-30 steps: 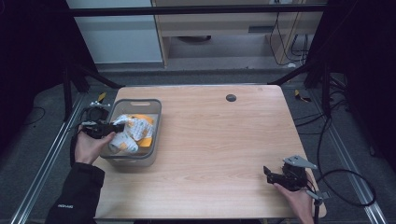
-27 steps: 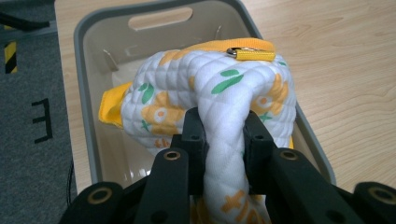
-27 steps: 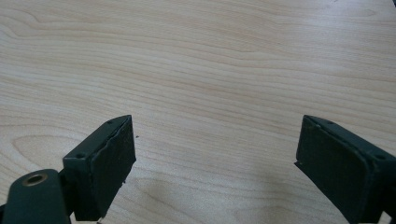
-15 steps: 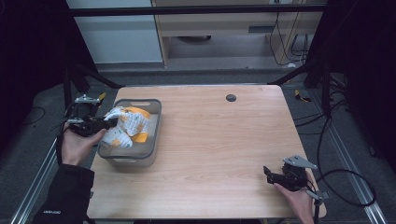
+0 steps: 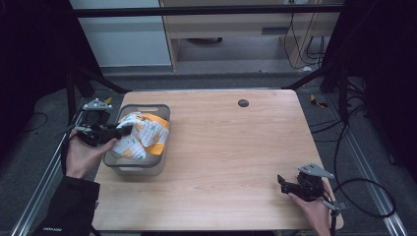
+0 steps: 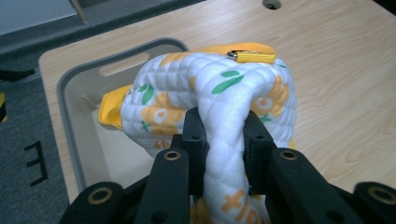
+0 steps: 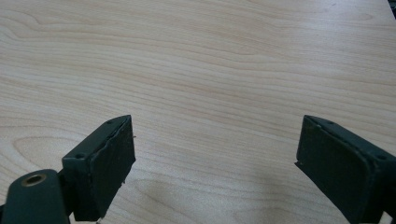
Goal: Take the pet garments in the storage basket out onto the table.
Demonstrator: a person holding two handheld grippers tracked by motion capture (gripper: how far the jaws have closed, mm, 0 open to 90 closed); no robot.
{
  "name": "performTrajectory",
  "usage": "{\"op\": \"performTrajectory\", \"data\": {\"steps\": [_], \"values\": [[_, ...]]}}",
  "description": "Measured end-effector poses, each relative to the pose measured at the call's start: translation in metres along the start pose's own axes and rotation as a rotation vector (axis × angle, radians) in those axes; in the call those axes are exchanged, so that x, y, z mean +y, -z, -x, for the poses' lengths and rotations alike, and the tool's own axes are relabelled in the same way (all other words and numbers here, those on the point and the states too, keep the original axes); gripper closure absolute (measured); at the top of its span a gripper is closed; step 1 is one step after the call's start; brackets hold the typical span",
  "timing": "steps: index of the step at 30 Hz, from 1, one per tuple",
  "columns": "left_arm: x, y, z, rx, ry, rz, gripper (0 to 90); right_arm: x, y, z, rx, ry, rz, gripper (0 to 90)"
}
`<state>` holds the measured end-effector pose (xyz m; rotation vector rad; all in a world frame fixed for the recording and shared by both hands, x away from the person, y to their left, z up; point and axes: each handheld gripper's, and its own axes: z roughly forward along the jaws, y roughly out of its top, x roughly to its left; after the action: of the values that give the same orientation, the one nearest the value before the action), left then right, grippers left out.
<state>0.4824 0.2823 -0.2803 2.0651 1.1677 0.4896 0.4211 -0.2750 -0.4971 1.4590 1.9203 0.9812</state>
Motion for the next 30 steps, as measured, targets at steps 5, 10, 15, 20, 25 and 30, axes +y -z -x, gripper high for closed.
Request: {"op": "performTrajectory", "data": {"steps": [5,10,15,20,25,30], "values": [[0.005,0.0,0.017,-0.023,-0.046,-0.001,74.7,0.0,0.001,0.0,0.0,-0.006,0.005,11.5],[0.008,-0.003,0.032,-0.05,-0.088,-0.01,74.7,0.0,0.001,0.0,0.001,-0.004,0.004,11.4],[0.011,-0.01,0.044,-0.079,-0.117,-0.03,74.7,0.0,0.001,0.0,0.0,-0.004,0.006,11.3],[0.013,-0.018,0.058,-0.105,-0.151,-0.042,74.7,0.0,0.001,0.0,0.0,-0.004,0.007,11.3],[0.015,-0.026,0.071,-0.121,-0.187,-0.056,74.7,0.001,0.001,0.001,-0.002,0.001,0.012,11.3],[0.017,-0.032,0.084,-0.143,-0.208,-0.056,74.7,0.0,0.001,0.0,0.002,0.0,0.007,11.3]]}}
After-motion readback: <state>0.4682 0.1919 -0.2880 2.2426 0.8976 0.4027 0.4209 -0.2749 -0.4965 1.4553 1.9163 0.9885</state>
